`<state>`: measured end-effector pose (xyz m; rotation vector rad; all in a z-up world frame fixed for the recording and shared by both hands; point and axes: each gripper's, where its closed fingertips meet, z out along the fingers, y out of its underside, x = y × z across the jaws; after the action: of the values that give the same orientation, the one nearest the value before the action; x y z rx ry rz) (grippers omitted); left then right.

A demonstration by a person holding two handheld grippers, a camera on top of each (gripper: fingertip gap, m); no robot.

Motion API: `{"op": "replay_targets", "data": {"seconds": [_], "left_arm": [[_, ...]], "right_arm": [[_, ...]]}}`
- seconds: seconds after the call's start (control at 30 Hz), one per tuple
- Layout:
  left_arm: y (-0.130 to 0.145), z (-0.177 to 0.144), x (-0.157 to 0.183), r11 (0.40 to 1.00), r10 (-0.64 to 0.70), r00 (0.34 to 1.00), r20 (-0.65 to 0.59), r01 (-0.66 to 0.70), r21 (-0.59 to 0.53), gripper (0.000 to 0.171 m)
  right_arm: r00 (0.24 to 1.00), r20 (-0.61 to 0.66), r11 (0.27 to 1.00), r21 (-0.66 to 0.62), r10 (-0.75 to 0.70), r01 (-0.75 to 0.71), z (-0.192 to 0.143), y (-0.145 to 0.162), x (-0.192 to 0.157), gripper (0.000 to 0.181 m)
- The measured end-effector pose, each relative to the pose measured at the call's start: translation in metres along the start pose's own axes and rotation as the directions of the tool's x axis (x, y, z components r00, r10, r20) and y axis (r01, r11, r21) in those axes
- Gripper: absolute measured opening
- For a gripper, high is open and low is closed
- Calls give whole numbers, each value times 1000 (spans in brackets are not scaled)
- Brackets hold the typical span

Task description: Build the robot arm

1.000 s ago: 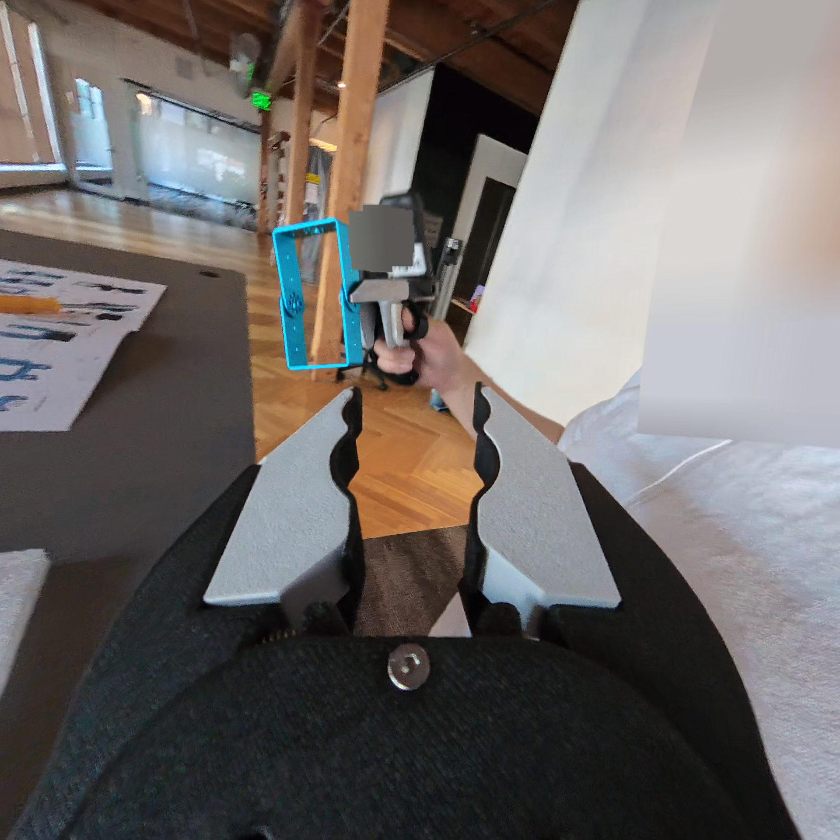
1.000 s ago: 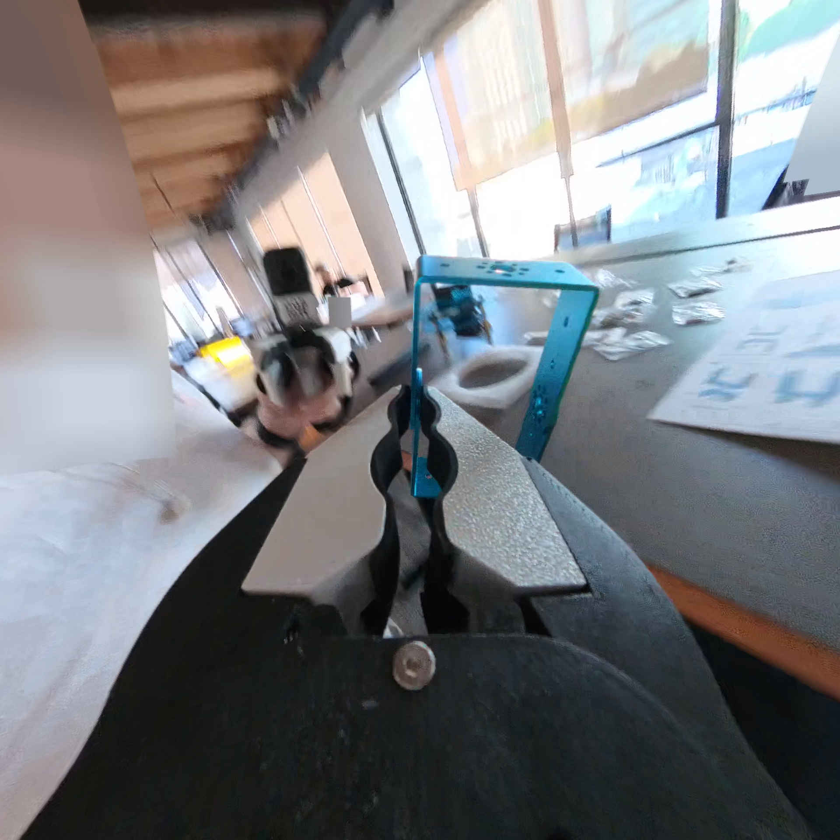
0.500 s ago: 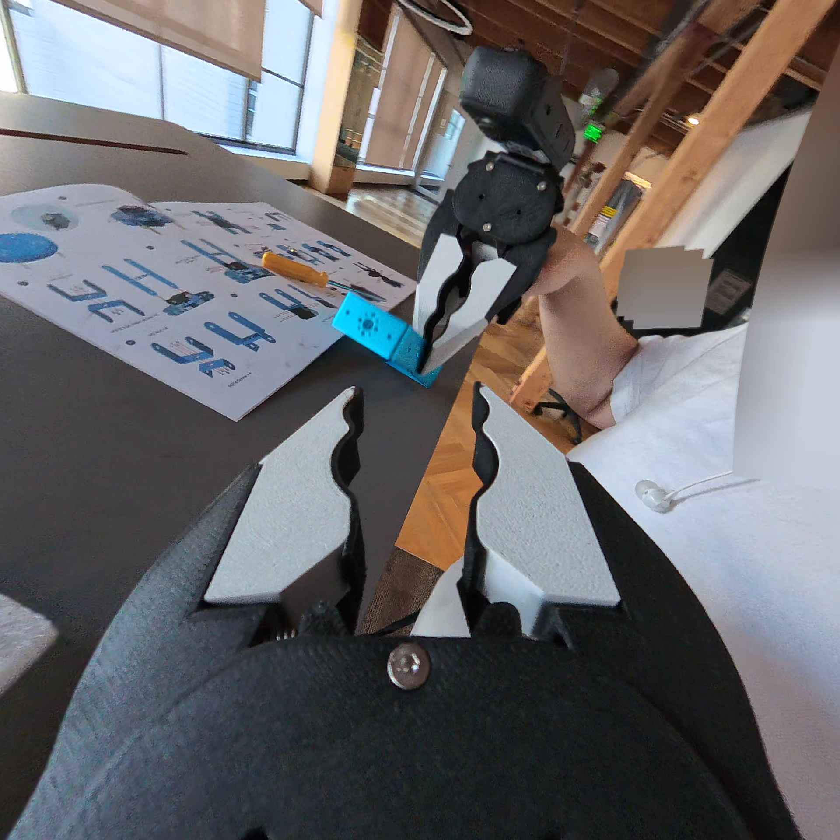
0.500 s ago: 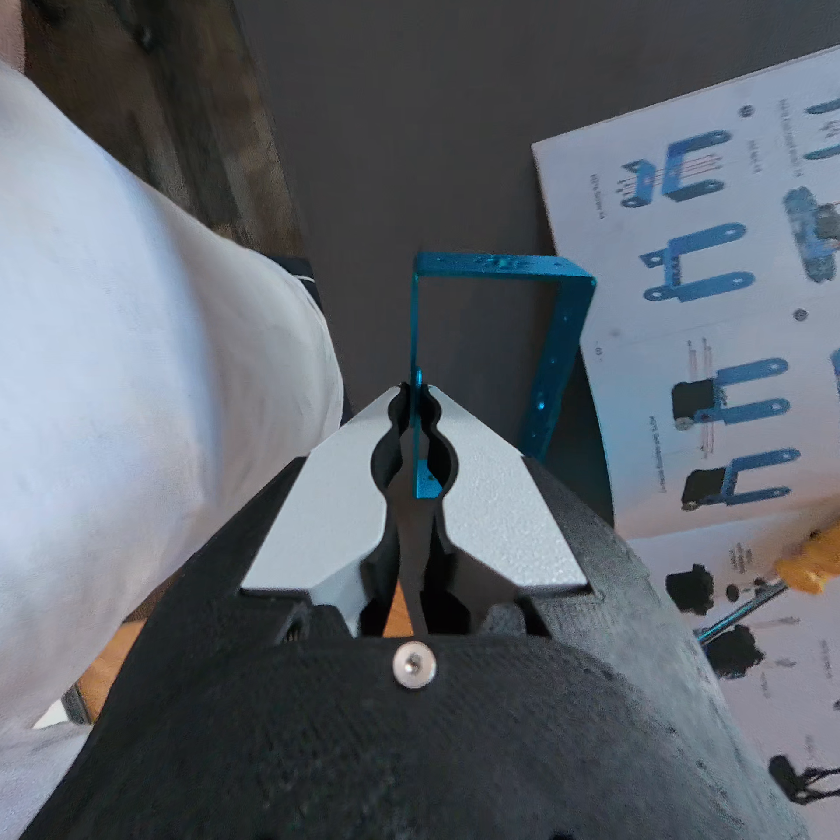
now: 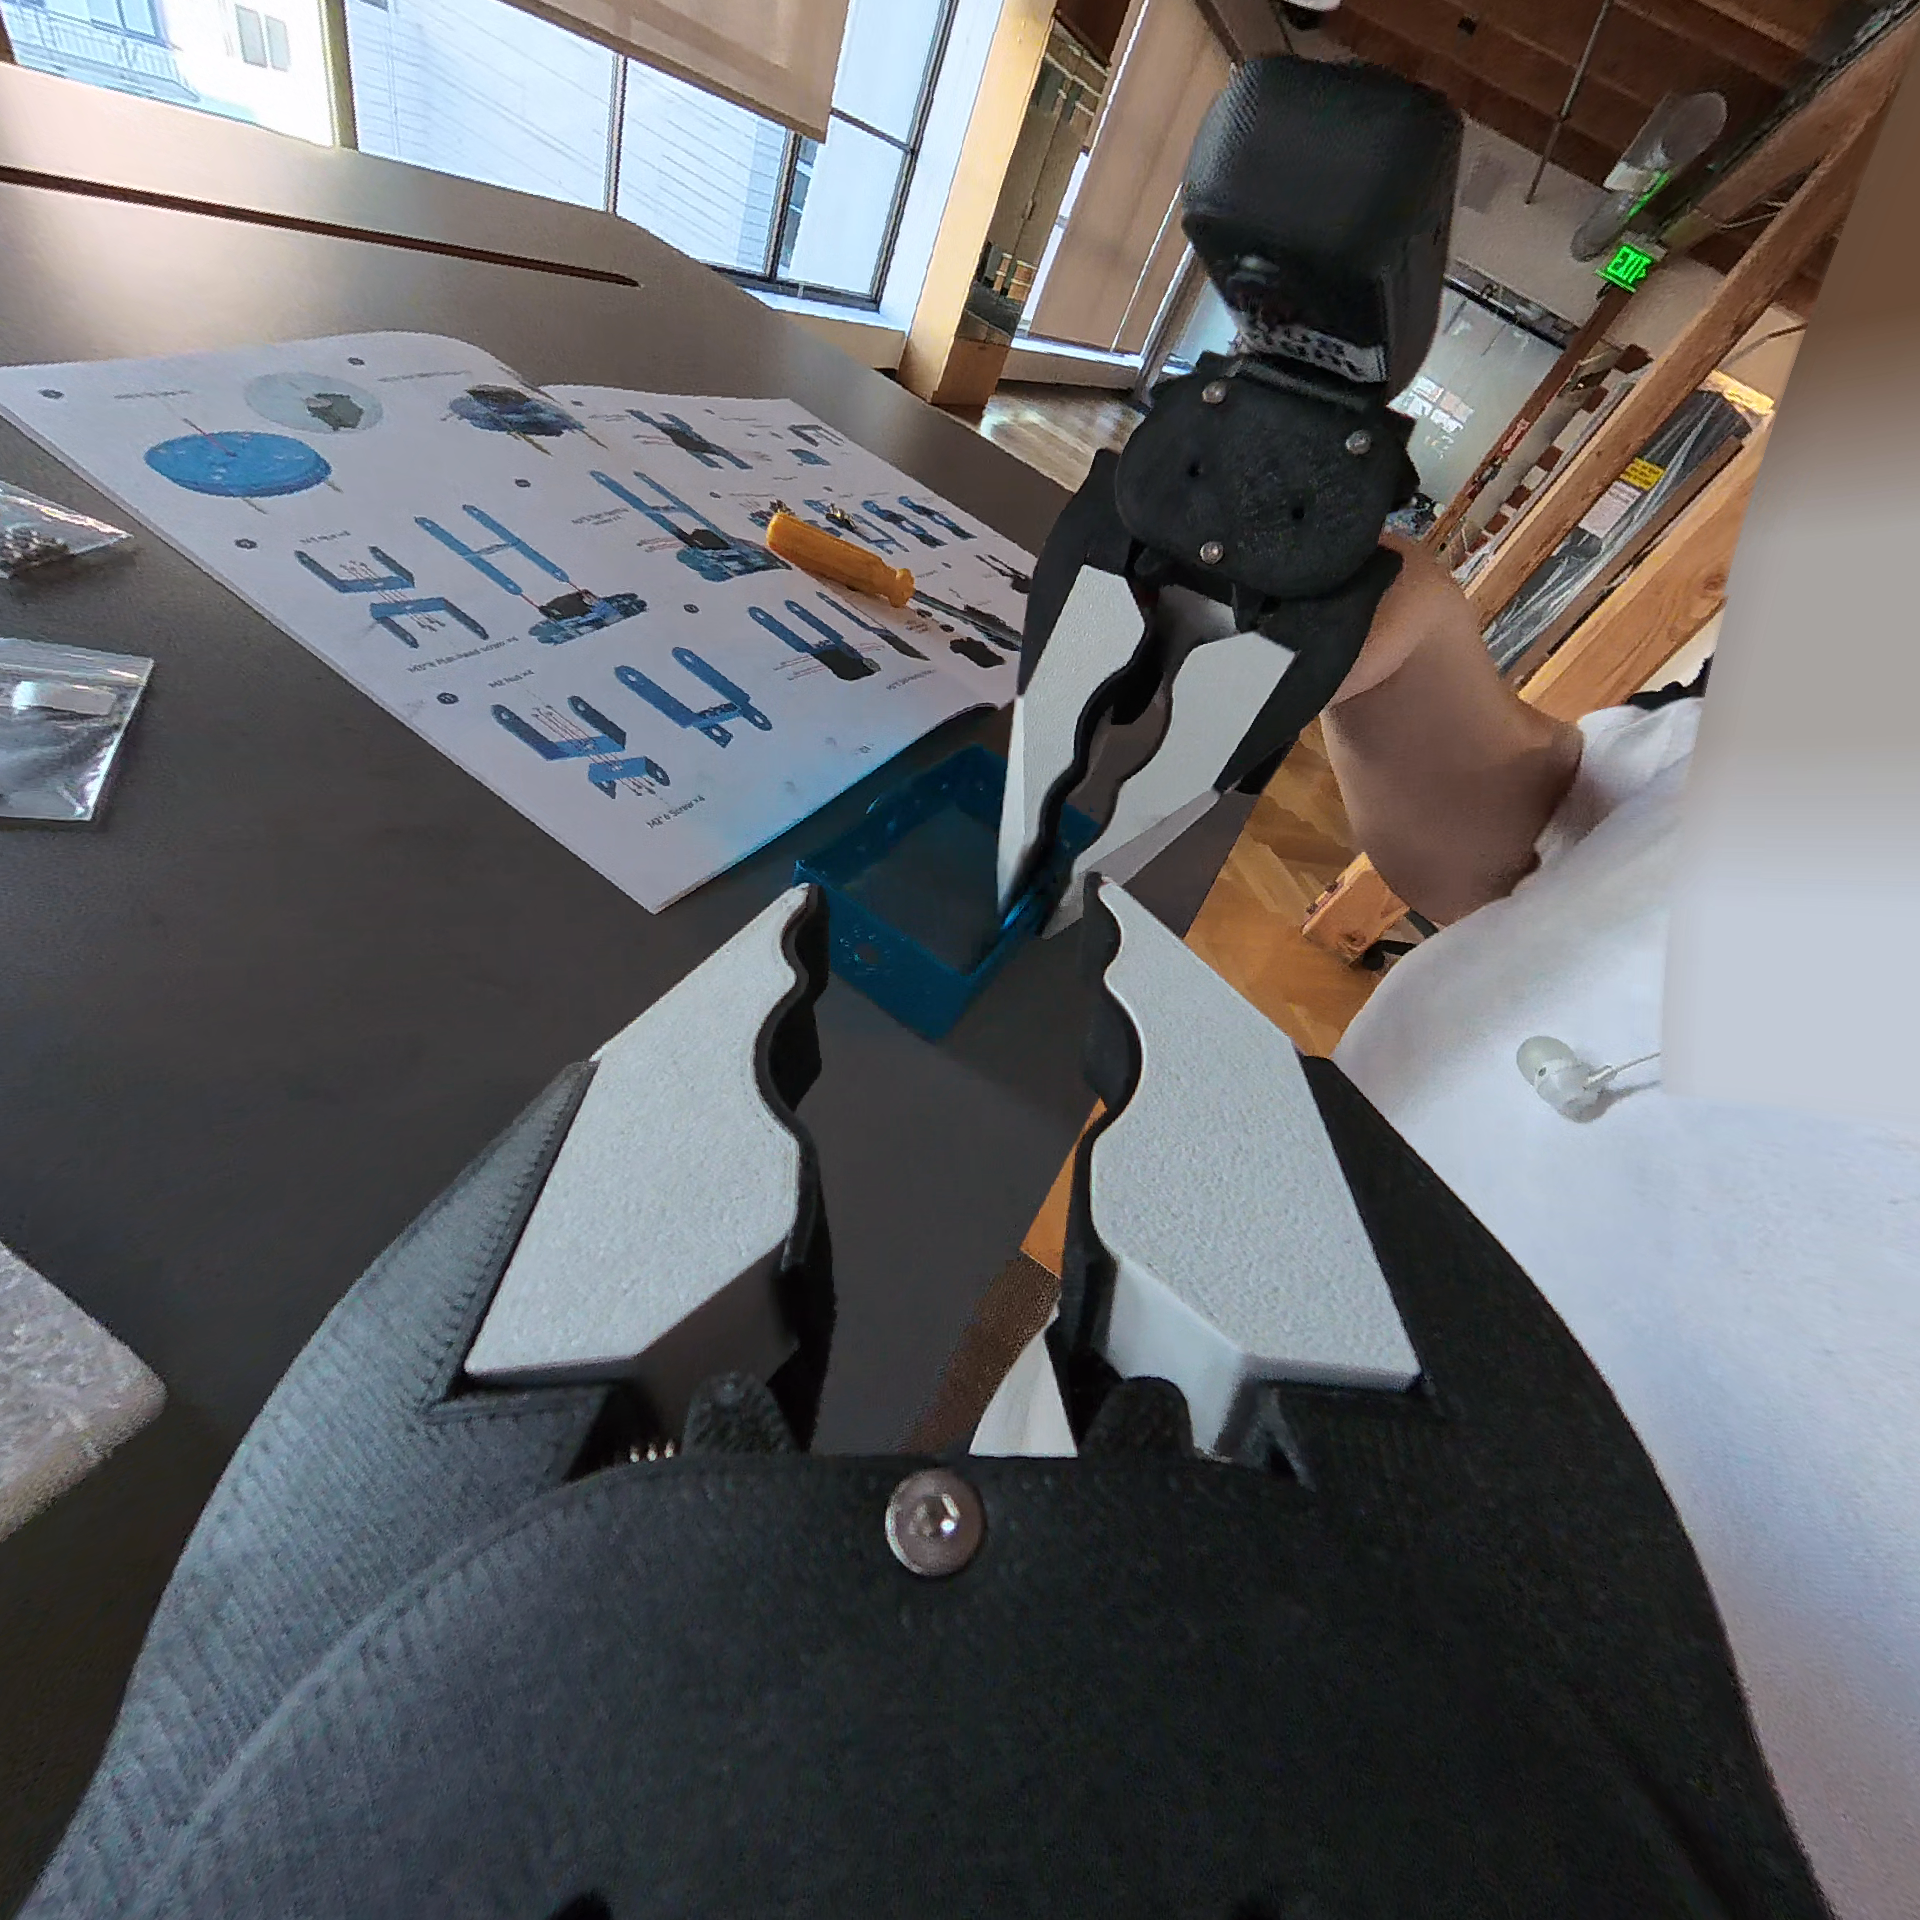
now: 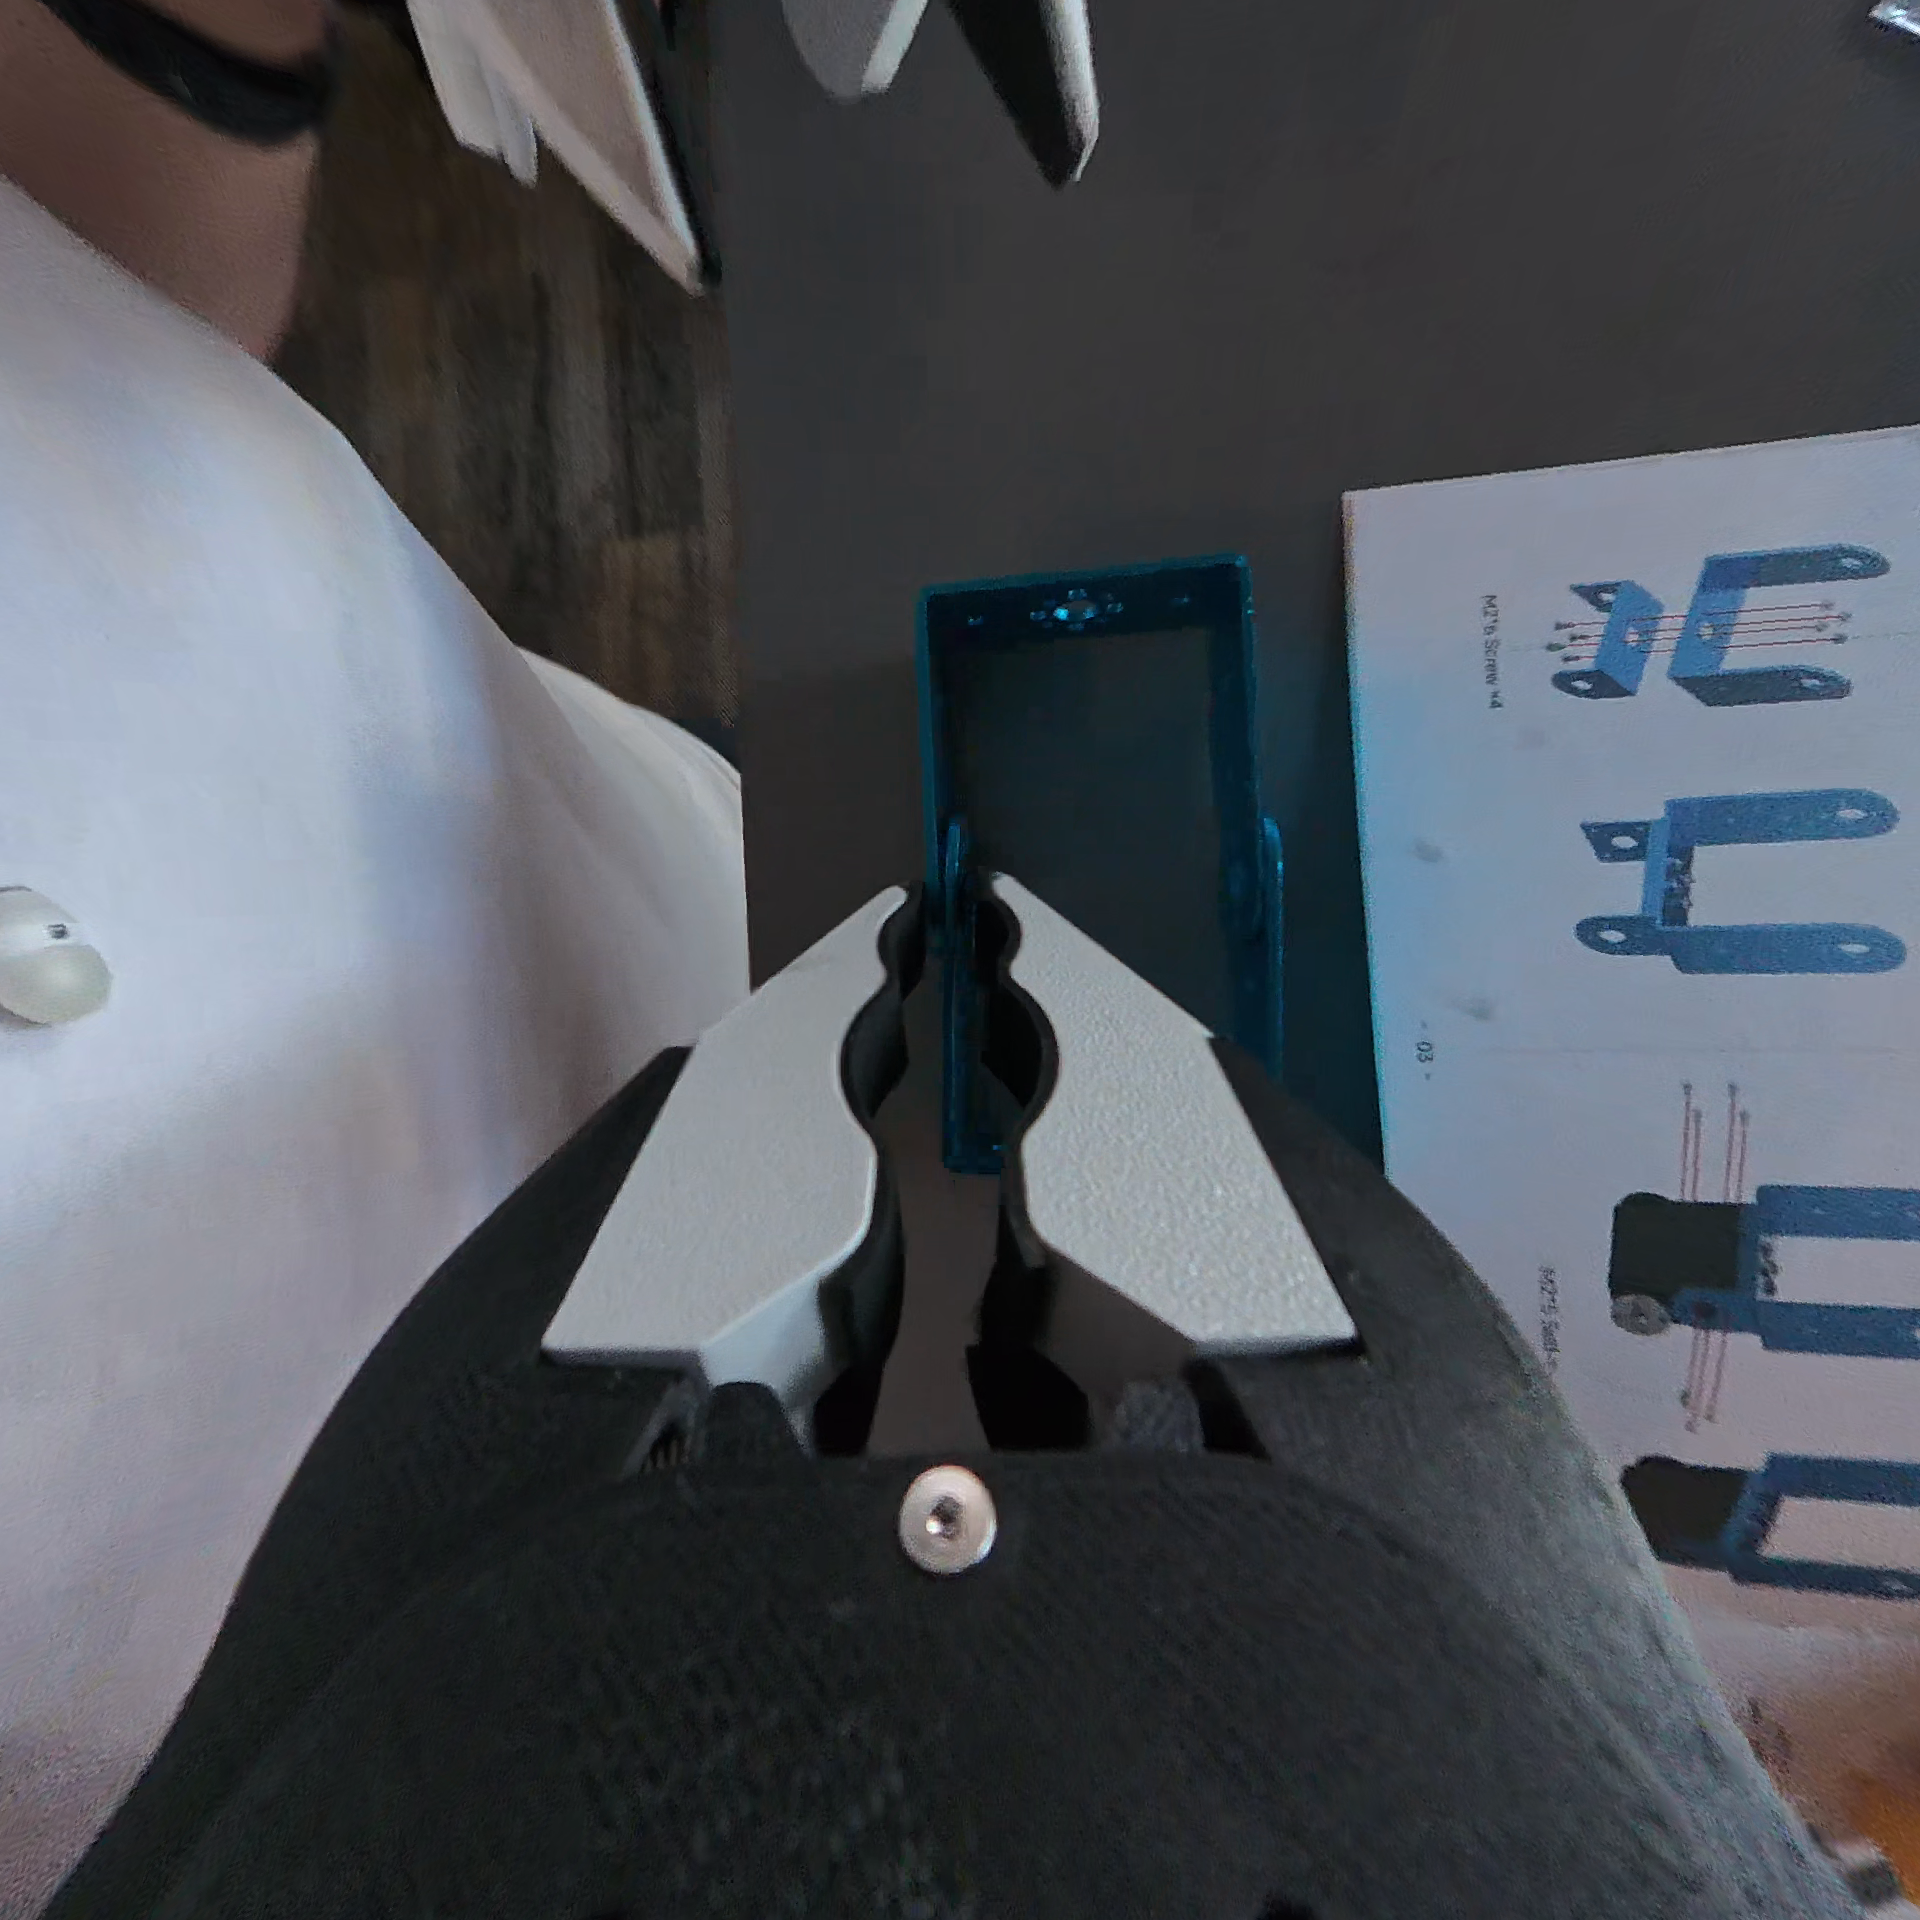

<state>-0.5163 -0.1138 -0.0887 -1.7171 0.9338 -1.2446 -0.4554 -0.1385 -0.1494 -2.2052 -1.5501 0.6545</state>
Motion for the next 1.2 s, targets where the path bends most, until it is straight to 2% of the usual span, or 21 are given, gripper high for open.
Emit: {"op": "replay_targets", "data": {"seconds": [0.07, 0.13, 0.2, 0.3, 0.4, 0.47, 0.53, 0.6, 0.67, 0.77, 0.83, 1.0, 1.07, 1.2], "left_arm": [[2, 3, -3, 1000, 2, 1000, 1, -2, -12, 48], [6, 5, -5, 999, 6, 1000, 8, -6, -36, 48], [8, 9, -11, 998, -6, 999, 47, 8, -61, 47], [11, 19, -13, 994, -35, 997, 75, 43, -101, 45], [17, 31, -17, 985, -47, 991, 122, 66, -161, 41], [24, 38, -17, 973, -89, 987, 133, 115, -201, 35], [31, 45, -17, 956, -146, 979, 141, 176, -233, 32], [35, 48, -20, 943, -184, 970, 161, 221, -251, 24], [35, 48, -24, 943, -177, 966, 188, 221, -248, 12], [33, 49, -27, 946, -179, 963, 202, 225, -235, 8], [33, 50, -26, 944, -172, 967, 189, 217, -249, 7], [34, 51, -23, 926, -57, 994, 95, 88, -368, 5], [34, 51, -23, 910, -7, 999, 44, 25, -415, 5], [34, 57, -22, 869, 47, 993, -110, -95, -485, 4]], "right_arm": [[999, 44, 997, 75, 23, -26, -6, -5, -2, 36], [997, 57, 985, 162, 45, -54, -23, -7, -1, 36], [994, -7, 957, 269, 113, -107, -47, -3, 14, 32], [943, -78, 887, 372, 322, -273, -72, 21, 48, 21], [905, 22, 807, 443, 426, -390, -75, 20, 54, 22], [917, 1, 831, 423, 398, -361, -65, 17, 53, 25], [926, -74, 875, 361, 371, -322, -53, 18, 56, 27], [936, -105, 916, 266, 337, -300, -39, 20, 54, 26], [948, -125, 950, 151, 292, -272, -29, 27, 51, 17], [946, -191, 964, 83, 263, -251, -33, 33, 58, 6], [939, -256, 973, 70, 230, -220, -39, 38, 65, 5], [926, -318, 978, 106, 203, -178, -55, 40, 73, 5], [939, -305, 984, 125, 161, -129, -63, 35, 71, 5], [976, -181, 984, 106, -120, 141, -65, 24, 48, 4]]}}
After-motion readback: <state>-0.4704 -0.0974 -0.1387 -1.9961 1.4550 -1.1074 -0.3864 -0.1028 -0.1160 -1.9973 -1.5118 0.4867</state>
